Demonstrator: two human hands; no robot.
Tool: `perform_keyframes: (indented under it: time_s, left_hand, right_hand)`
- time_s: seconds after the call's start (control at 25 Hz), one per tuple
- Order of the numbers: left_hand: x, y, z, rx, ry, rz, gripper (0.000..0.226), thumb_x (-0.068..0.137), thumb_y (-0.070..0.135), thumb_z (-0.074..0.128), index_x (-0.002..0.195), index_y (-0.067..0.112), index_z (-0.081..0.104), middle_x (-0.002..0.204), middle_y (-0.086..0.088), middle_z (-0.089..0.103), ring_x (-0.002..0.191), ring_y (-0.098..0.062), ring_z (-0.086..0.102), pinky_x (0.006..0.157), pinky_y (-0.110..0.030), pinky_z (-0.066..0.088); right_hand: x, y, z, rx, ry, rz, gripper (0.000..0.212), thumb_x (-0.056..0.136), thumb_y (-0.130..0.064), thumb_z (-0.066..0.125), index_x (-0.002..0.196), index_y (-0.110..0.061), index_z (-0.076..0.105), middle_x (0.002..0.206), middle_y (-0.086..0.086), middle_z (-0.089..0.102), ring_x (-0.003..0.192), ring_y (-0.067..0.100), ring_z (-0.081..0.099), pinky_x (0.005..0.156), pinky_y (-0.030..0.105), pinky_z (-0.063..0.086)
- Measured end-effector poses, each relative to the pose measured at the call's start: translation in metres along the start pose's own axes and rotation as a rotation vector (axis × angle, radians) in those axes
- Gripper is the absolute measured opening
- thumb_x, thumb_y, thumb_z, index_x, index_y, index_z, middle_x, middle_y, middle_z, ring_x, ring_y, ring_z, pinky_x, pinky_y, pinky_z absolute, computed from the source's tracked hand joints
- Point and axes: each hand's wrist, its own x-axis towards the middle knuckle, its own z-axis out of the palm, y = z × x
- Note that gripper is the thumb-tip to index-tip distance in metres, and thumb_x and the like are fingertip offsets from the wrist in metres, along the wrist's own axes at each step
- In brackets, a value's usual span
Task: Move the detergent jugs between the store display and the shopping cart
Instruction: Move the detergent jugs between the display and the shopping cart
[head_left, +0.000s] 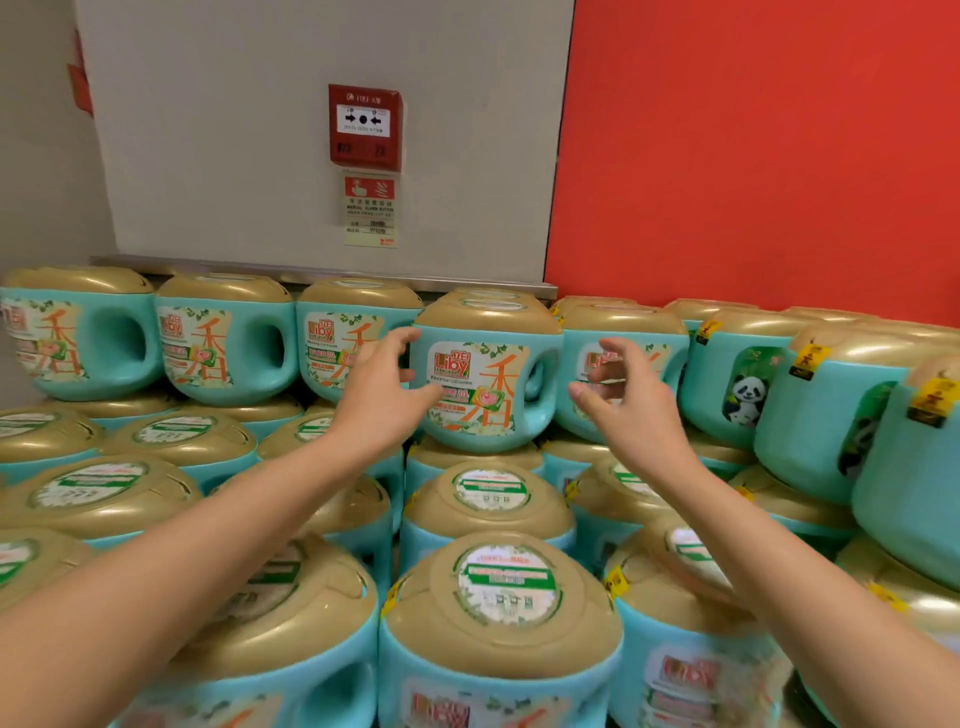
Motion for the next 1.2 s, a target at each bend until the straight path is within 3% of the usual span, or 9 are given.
perform_keyframes:
  time_s: [0.16, 0.32, 0.48, 0.6, 0.8, 1.0, 1.2]
  left_hand:
    - [-0.090, 0.042, -0.016, -0.433, -0.228, 0.189, 0.022, 0.081, 0.021, 0.072, 0.101, 0.031, 0.069, 0.101, 0.007, 0.073, 0.090, -0.009, 0.069, 0.082, -0.024, 0.055]
    - [-0.193, 0.058, -0.003, -0.660, -0.363, 0.098, 0.020, 0.088, 0.008, 0.068, 0.093, 0.027, 0.069, 0.086, 0.008, 0.073, 0.079, -0.004, 0.067, 0.069, -0.014, 0.051]
    - [-0.291, 0.063, 0.032, -0.708, -0.555, -0.073, 0.023, 0.088, 0.000, 0.063, 0.091, 0.022, 0.068, 0.085, 0.006, 0.072, 0.081, -0.006, 0.065, 0.073, -0.011, 0.050]
    - [-0.364, 0.070, 0.063, -0.713, -0.658, -0.203, 0.027, 0.088, -0.003, 0.062, 0.090, 0.023, 0.069, 0.090, -0.001, 0.073, 0.085, -0.012, 0.065, 0.080, -0.020, 0.050]
    - [-0.505, 0.097, 0.117, -0.706, -0.808, -0.343, 0.025, 0.088, 0.002, 0.064, 0.092, 0.025, 0.073, 0.090, 0.004, 0.076, 0.082, -0.003, 0.069, 0.068, -0.009, 0.051]
    - [-0.613, 0.156, 0.186, -0.722, -0.940, -0.428, 0.028, 0.088, -0.010, 0.060, 0.091, 0.015, 0.071, 0.085, -0.004, 0.076, 0.082, -0.014, 0.067, 0.067, -0.009, 0.050]
    - [-0.652, 0.215, 0.243, -0.726, -0.993, -0.453, 0.028, 0.086, -0.013, 0.059, 0.090, 0.013, 0.070, 0.088, -0.009, 0.074, 0.083, -0.017, 0.066, 0.069, -0.008, 0.051]
  right_hand:
    - [-0.100, -0.022, -0.061, 0.232, 0.134, -0.022, 0.015, 0.093, -0.011, 0.060, 0.100, -0.024, 0.062, 0.091, 0.000, 0.069, 0.081, 0.015, 0.066, 0.074, 0.027, 0.052]
    - [-0.243, -0.020, -0.113, 0.323, 0.238, 0.183, 0.013, 0.094, -0.007, 0.057, 0.088, -0.016, 0.063, 0.071, 0.001, 0.068, 0.060, 0.009, 0.061, 0.055, 0.015, 0.048]
    - [-0.373, -0.002, -0.167, 0.274, 0.350, 0.452, 0.013, 0.093, -0.006, 0.057, 0.084, -0.012, 0.064, 0.066, 0.004, 0.067, 0.057, 0.017, 0.057, 0.054, 0.015, 0.047]
    - [-0.456, 0.012, -0.210, 0.267, 0.445, 0.623, 0.014, 0.091, -0.007, 0.057, 0.080, -0.010, 0.064, 0.064, 0.004, 0.066, 0.059, 0.019, 0.057, 0.052, 0.015, 0.046]
    - [-0.573, 0.033, -0.275, 0.328, 0.548, 0.877, 0.016, 0.090, 0.008, 0.055, 0.082, -0.002, 0.063, 0.061, 0.007, 0.065, 0.050, 0.012, 0.058, 0.047, 0.016, 0.046]
    - [-0.636, 0.053, -0.379, 0.304, 0.578, 0.970, 0.020, 0.090, 0.010, 0.052, 0.082, -0.004, 0.064, 0.064, 0.008, 0.064, 0.053, 0.012, 0.059, 0.052, 0.017, 0.049]
    - [-0.649, 0.092, -0.469, 0.244, 0.643, 0.955, 0.021, 0.090, 0.011, 0.050, 0.083, -0.003, 0.063, 0.065, 0.009, 0.062, 0.055, 0.016, 0.057, 0.052, 0.016, 0.049]
